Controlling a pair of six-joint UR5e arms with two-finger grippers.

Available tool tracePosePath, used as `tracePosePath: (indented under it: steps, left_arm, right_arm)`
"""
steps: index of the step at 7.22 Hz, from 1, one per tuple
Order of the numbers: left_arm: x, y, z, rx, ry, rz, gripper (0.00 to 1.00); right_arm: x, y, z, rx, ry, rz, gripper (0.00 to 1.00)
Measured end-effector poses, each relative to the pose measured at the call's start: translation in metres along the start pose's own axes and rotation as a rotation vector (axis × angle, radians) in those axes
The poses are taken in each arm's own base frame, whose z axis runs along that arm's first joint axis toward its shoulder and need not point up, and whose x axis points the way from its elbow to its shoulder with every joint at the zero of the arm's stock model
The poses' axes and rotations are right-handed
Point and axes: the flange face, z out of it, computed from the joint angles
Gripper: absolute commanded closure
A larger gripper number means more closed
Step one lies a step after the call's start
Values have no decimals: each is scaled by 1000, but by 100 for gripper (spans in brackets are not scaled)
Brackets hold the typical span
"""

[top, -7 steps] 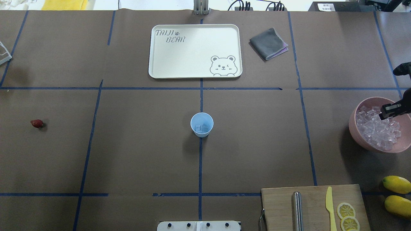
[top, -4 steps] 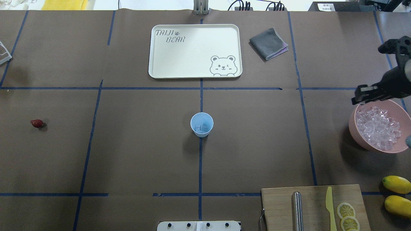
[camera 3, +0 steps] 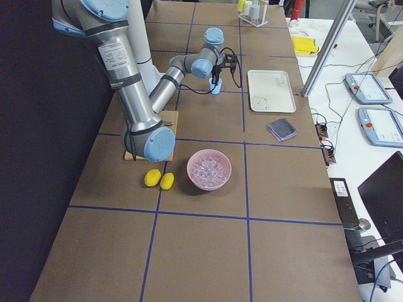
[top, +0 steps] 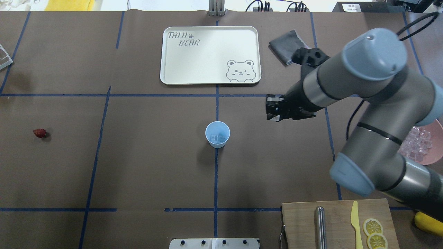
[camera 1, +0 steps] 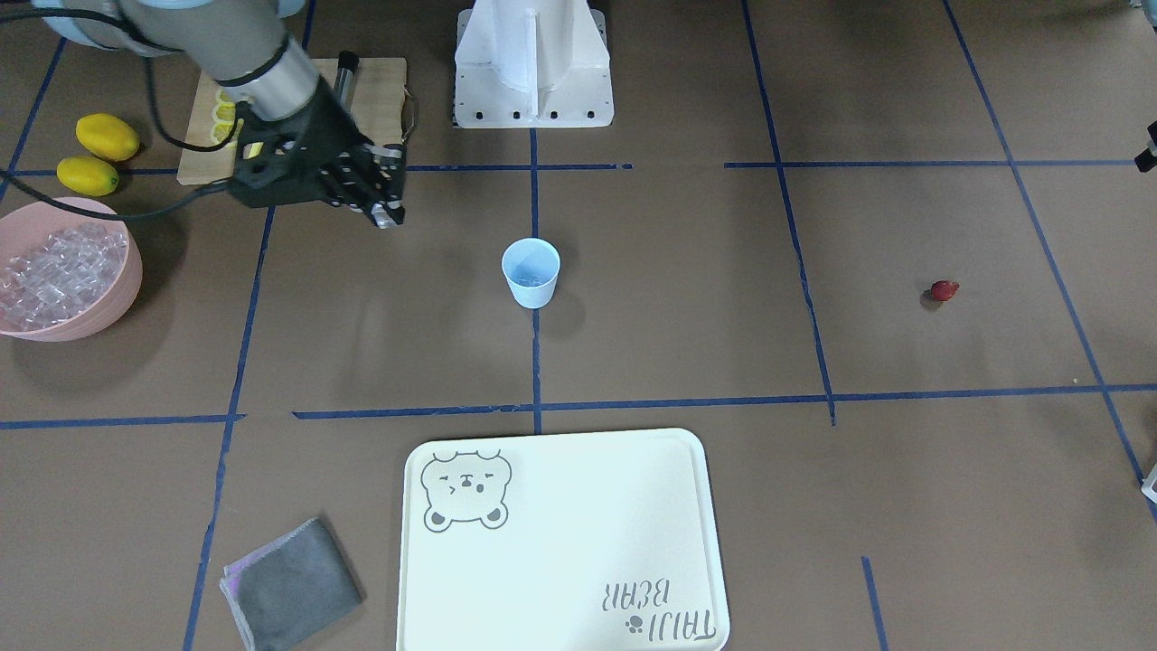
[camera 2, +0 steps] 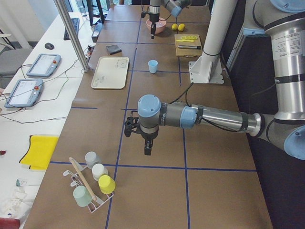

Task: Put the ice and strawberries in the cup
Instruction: 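Carry the ice over the cup and open the right gripper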

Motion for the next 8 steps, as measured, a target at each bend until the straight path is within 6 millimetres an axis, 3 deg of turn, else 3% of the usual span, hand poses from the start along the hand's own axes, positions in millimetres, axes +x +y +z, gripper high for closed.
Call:
tracePosePath:
  steps: [1, 2, 4, 7, 8]
  left_arm:
    - [-1, 0, 1, -1, 0, -1, 0]
    - [-1, 0, 1, -2, 0, -2, 0]
    - [-1, 1, 1, -2, 0, -2, 0]
    - [0, 1, 0, -1, 0, -1, 0]
    - [0, 1, 0, -1, 0, -1, 0]
  right_arm:
    - [-31, 9, 21, -5, -3, 21, 100]
    - [-48, 15, 41, -4, 9, 31, 100]
    - [-66, 22, 82, 14, 53, 33, 100]
    - [-88, 16, 116, 13, 86, 39, 98]
    - [-90, 18, 125, 14, 79, 34, 85]
